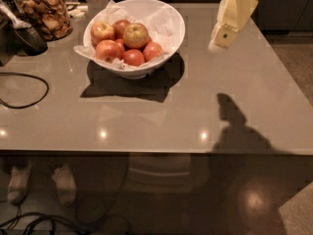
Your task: Pick apple from white bowl
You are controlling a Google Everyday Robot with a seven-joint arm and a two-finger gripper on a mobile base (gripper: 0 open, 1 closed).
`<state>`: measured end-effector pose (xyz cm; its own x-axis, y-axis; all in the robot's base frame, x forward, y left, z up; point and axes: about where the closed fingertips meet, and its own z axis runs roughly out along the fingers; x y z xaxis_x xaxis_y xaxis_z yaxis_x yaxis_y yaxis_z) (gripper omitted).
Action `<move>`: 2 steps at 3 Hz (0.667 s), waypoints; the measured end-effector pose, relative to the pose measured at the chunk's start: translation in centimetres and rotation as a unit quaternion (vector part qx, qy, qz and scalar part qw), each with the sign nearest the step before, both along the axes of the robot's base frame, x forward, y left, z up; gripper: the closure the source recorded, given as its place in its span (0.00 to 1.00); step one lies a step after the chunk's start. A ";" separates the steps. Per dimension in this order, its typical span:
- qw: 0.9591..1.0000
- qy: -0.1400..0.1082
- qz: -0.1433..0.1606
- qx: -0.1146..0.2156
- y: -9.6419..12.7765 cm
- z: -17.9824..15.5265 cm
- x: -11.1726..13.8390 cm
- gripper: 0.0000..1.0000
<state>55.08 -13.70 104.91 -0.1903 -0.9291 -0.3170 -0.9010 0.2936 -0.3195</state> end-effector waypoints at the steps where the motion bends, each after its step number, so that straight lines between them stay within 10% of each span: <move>1: 0.999 0.020 0.015 0.033 1.7 -1.4 1.5 0.00; 2: 0.998 0.038 0.033 0.042 3.5 -2.5 3.4 0.00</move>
Offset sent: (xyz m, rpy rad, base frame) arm 0.0500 0.0518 -0.0382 0.0817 0.1683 0.1181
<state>58.45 -10.23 102.38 -0.1565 -0.9114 -0.3806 -0.9397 0.2560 -0.2266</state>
